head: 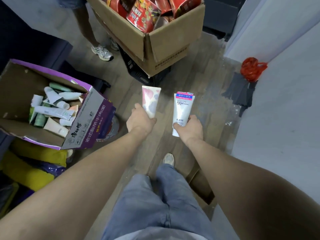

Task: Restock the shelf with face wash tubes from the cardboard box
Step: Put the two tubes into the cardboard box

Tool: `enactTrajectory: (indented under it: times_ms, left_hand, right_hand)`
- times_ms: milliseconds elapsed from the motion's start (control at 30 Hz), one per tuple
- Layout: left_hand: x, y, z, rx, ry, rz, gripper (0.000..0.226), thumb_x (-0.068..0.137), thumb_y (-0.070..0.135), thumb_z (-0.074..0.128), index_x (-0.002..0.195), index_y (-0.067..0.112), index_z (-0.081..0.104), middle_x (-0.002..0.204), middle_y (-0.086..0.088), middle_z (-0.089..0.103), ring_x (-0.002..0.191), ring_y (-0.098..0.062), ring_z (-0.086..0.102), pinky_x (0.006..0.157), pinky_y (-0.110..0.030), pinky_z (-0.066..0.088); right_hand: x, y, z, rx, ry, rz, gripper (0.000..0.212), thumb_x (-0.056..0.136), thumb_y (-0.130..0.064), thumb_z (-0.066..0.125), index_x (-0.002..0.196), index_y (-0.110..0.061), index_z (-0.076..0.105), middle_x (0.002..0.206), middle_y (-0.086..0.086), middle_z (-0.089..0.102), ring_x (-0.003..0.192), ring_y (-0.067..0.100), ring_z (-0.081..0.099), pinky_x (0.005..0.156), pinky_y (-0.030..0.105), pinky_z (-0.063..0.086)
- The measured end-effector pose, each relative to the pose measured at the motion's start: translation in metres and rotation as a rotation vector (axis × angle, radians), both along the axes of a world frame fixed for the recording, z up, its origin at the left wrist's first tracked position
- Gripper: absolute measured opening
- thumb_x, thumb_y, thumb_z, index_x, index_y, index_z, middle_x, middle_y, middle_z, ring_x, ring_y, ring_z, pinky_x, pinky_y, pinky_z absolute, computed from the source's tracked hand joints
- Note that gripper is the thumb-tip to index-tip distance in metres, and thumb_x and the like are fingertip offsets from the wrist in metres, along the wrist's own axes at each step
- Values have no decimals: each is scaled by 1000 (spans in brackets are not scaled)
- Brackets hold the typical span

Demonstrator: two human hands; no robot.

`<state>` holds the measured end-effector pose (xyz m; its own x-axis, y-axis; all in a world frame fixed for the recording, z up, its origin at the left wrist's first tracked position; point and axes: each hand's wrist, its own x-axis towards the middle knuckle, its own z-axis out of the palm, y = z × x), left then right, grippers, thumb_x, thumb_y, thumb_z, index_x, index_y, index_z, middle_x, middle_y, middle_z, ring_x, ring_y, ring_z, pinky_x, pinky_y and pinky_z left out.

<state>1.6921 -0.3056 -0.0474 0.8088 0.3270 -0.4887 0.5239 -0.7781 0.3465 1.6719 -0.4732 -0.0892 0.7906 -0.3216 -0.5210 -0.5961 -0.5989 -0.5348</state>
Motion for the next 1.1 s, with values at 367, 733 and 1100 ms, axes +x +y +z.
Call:
enactTrajectory:
  times_ms: [367, 733, 1100]
  left_hand:
    - [22, 113, 42, 49, -217, 499, 55, 83, 42, 69, 120, 11, 42, 119, -9, 59, 107, -33, 60, 79, -37, 42]
    - [-43, 261, 44, 82, -186, 1107, 59, 81, 46, 70, 119, 11, 42, 122, -6, 58, 110, -29, 60, 76, -34, 40]
    - [-51, 316, 27, 31, -113, 1194, 57, 82, 46, 69, 118, 13, 41, 120, -5, 57, 105, -27, 61, 73, -33, 42]
  right_hand:
    - [105, 147, 42, 78, -98, 517, 53, 74, -36, 76, 115, -12, 55, 114, 8, 62, 106, 27, 61, 84, 36, 50]
    - [97, 338, 69, 131, -138, 1059, 47, 75, -32, 75, 116, -15, 58, 111, 2, 67, 99, 23, 64, 70, 29, 42]
    - [99, 421, 64, 122, -76, 1178, 35, 79, -32, 75, 99, -24, 47, 109, 2, 67, 86, 18, 58, 70, 31, 46]
